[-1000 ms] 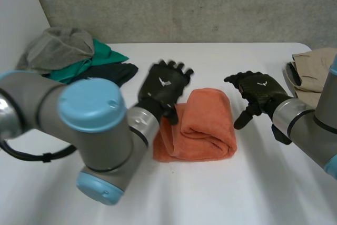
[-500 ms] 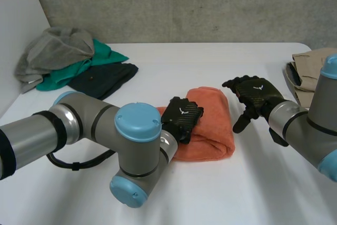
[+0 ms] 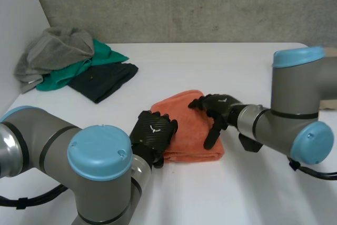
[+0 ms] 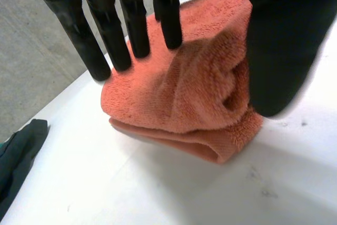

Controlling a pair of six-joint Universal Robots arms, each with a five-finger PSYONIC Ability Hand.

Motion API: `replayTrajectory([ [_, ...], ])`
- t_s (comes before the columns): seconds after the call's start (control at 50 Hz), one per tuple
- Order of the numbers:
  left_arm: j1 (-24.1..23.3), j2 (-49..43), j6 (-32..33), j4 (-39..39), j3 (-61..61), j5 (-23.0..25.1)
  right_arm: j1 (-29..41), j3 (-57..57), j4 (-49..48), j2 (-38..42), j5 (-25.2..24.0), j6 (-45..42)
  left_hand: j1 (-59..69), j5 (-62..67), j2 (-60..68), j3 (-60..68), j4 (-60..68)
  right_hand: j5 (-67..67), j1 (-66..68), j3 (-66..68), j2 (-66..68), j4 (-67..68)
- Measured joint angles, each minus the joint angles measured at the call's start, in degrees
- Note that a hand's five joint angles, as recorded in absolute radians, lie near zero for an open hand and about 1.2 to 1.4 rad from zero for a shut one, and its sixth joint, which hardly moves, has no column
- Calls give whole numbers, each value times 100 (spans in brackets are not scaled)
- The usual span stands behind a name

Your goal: Fold the laundry.

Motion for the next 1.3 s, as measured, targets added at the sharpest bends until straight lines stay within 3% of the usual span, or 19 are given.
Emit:
replayTrajectory([
  [0.12, 48, 278, 107, 39, 91, -64, 114, -39, -68, 319, 51, -80, -1346, -1649, -1593, -1685, -1654, 0, 0, -69, -44, 0],
  [0.26, 269, 401, 106, 184, 570, 23, 145, 1, -178, 353, 126, -201, -1368, -1649, -1635, -1702, -1691, 0, 0, -90, -45, 0],
  [0.46, 373, -949, -200, -368, 1642, 494, 204, 237, -482, 197, 319, -306, -1369, -1650, -1635, -1702, -1692, 0, 0, -90, -45, 0],
  [0.66, 545, -1700, -237, -1248, 2143, 440, 221, 442, -777, 50, 446, -349, -1395, -1652, -1635, -1702, -1691, 0, 0, -90, -45, 0],
  [0.88, 541, -1463, -211, -1311, 2109, 458, 273, 505, -870, -5, 971, -896, -1573, -1699, -1638, -1702, -1691, 0, 0, -90, -45, 0],
  [1.0, 492, -832, -237, -1269, 2092, 573, 452, 1052, -1253, -519, 1063, -1030, -1573, -1699, -1656, -1702, -1703, -9, 0, -90, -45, 0],
  [1.14, 604, 117, -373, -1291, 2011, 1522, 908, 2750, -2792, -1466, 1019, -1465, -1573, -1699, -1656, -1702, -1703, -10, 0, -90, -45, 1],
  [1.3, 924, 421, -874, -1309, 1871, 2476, 1125, 3594, -3997, -1287, 1034, -2065, -1570, -1699, -1656, -1702, -1703, -11, 0, -90, -45, 1],
])
